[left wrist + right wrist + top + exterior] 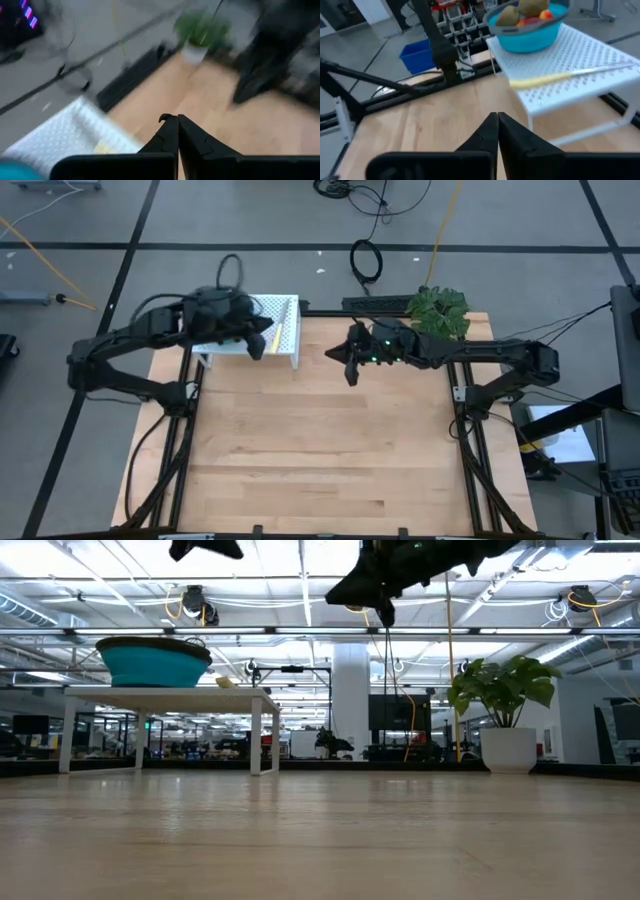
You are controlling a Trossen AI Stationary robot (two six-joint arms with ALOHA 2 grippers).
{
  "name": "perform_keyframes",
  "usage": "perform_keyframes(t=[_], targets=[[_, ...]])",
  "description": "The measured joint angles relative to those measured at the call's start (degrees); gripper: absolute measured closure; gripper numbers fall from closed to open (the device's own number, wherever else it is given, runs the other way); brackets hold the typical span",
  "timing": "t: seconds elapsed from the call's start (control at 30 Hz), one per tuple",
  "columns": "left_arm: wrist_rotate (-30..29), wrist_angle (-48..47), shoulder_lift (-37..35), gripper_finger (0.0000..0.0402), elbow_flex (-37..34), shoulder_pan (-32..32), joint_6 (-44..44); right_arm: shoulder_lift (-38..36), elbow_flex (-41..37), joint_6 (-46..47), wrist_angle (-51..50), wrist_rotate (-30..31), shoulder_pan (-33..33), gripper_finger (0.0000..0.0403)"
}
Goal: Pick & Place Fruit
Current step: Put the butter knife into the right side of the blue strainer bowl on the shelf
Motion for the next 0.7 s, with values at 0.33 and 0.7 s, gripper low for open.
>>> perform_keyframes(t=[0.33, 0.7], targets=[[1.44, 7.87, -14.4, 0.0402, -13.83, -0.1, -3.52, 8.27, 8.93, -3.43, -0.14, -0.06, -2.05, 0.0402], [3.98, 9.63, -20.32, 0.0402, -19.26, -1.03, 1.15, 19.33, 19.99, -9.09, -0.34, 0.1, -4.52, 0.0403]])
